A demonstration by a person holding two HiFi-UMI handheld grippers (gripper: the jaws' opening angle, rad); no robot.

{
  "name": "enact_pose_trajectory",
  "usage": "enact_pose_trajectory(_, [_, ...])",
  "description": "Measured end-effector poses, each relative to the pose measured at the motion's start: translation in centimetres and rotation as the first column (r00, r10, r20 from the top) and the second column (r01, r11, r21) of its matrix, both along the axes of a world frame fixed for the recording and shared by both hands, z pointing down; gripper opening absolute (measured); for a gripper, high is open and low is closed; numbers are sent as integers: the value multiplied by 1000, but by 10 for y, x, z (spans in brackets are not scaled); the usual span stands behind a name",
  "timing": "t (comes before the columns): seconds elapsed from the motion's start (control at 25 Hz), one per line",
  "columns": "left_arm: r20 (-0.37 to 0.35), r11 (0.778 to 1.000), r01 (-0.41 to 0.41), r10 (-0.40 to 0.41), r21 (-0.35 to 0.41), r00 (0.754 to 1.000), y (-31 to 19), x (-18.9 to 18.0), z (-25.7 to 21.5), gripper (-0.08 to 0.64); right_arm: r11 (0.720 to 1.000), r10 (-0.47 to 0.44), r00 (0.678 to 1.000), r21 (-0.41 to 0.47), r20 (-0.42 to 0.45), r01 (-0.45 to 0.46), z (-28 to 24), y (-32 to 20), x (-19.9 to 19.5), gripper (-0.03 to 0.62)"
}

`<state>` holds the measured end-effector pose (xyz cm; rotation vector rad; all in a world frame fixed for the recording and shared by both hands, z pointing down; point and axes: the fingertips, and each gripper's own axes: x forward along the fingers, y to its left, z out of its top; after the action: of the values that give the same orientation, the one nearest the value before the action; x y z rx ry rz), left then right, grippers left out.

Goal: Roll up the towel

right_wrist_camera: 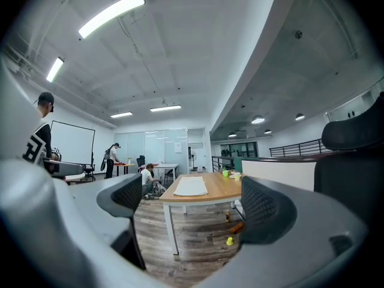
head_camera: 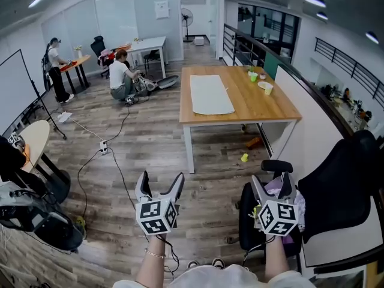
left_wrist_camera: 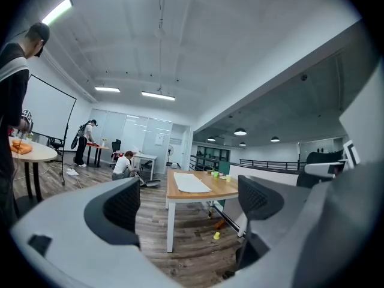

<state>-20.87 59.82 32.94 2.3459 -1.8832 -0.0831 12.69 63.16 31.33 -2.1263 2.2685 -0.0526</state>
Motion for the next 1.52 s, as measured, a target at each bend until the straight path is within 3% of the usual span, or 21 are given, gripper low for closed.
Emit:
enact_pose_trajectory(0.4, [15, 1000, -12, 12, -3, 1000, -3, -18, 10, 511, 999, 47, 998, -1, 31, -47, 17, 9, -12, 531])
enact_pose_trajectory(0.8, [24, 999, -40, 41, -36, 999, -38, -23, 25, 511, 992, 100, 994, -76, 36, -97, 43, -12, -10, 528])
enact_pose_trajectory(1.24, [32, 998, -25, 26, -51, 999, -162, -21, 26, 509, 989, 130, 990, -71, 62, -126, 40, -139, 12, 509])
enact_pose_trajectory(1.52, [26, 998, -18, 20, -61, 999, -260, 7, 18, 509, 991, 109, 991, -91, 78, -102, 37, -245, 39, 500])
